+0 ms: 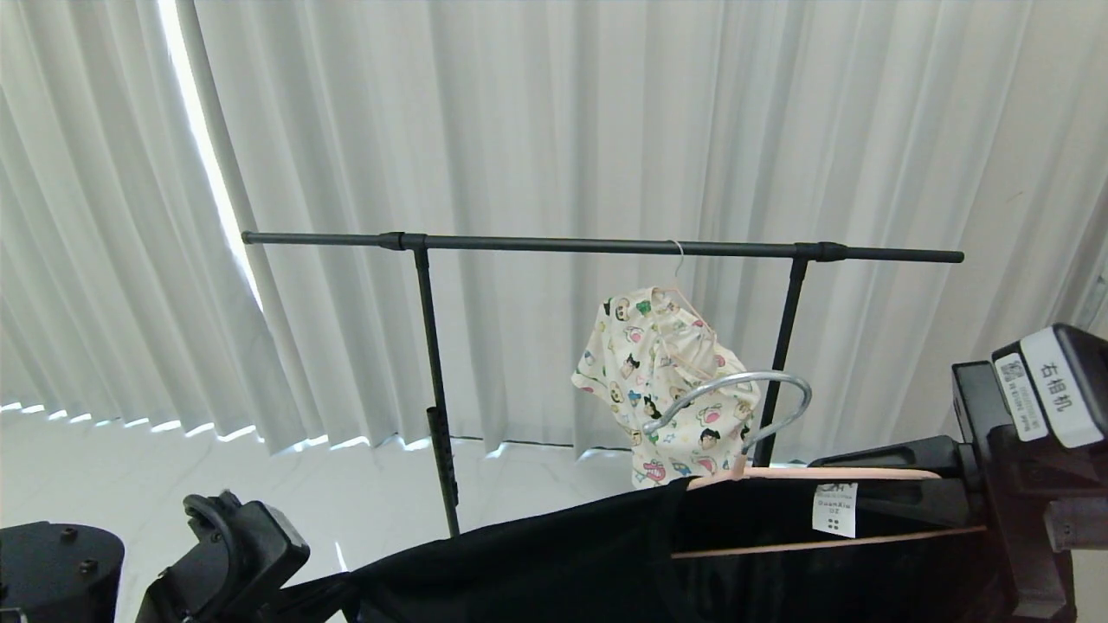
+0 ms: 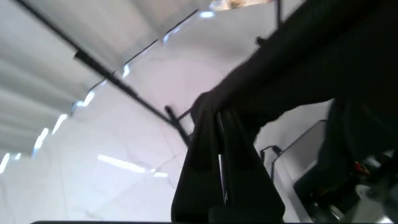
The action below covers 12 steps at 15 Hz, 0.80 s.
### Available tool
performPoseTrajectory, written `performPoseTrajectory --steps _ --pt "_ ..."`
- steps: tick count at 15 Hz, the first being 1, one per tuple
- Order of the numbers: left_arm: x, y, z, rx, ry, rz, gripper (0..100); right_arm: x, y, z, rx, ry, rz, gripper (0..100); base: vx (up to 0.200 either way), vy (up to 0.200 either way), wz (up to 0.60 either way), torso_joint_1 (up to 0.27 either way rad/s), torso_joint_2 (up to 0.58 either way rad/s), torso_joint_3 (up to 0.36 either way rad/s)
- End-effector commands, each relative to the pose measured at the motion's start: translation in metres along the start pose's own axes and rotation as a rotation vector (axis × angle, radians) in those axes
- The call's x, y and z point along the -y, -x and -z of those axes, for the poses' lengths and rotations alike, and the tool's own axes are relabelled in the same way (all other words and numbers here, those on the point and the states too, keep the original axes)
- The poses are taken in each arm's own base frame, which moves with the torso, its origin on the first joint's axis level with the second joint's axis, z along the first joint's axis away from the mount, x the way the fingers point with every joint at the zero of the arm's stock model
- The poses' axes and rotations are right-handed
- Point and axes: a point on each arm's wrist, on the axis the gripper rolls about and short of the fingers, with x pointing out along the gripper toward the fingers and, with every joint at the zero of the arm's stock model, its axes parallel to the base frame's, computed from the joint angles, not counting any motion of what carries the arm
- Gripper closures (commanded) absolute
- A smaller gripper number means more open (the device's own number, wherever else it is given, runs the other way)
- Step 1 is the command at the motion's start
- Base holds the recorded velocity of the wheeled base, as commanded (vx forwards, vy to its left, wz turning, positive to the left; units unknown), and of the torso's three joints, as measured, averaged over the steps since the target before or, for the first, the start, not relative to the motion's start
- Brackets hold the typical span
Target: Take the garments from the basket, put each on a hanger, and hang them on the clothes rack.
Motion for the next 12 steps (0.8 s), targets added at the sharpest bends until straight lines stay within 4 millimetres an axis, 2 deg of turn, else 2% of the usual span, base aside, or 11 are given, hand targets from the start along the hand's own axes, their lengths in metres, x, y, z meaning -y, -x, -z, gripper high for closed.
performPoseTrajectory --steps 1,5,6,9,12 --pt "-0.010 0.001 0.004 -0.021 0.047 -0.072 100 0.000 0.006 0.002 0.002 -0.026 0.023 100 0.000 0.000 0.00 0.000 0.00 0.000" --pt "-0.007 0.006 -0.001 0.027 0.018 -0.054 100 -0.004 0.010 0.006 0.003 -0.076 0.032 100 0.000 0.000 0.00 0.000 0.00 0.000" --pt "-0.004 0.008 -0.003 0.048 0.007 -0.038 0 -0.003 0.009 0.006 0.003 -0.077 0.032 100 0.000 0.000 0.00 0.000 0.00 0.000" --pt "0.001 0.015 -0.007 0.102 -0.023 -0.014 0 -0.003 0.009 0.007 -0.004 -0.087 0.038 100 0.000 0.000 0.00 0.000 0.00 0.000" --pt "-0.004 0.020 -0.024 0.177 -0.011 -0.035 0 0.001 0.013 0.011 -0.037 -0.161 0.112 100 0.000 0.000 0.00 0.000 0.00 0.000"
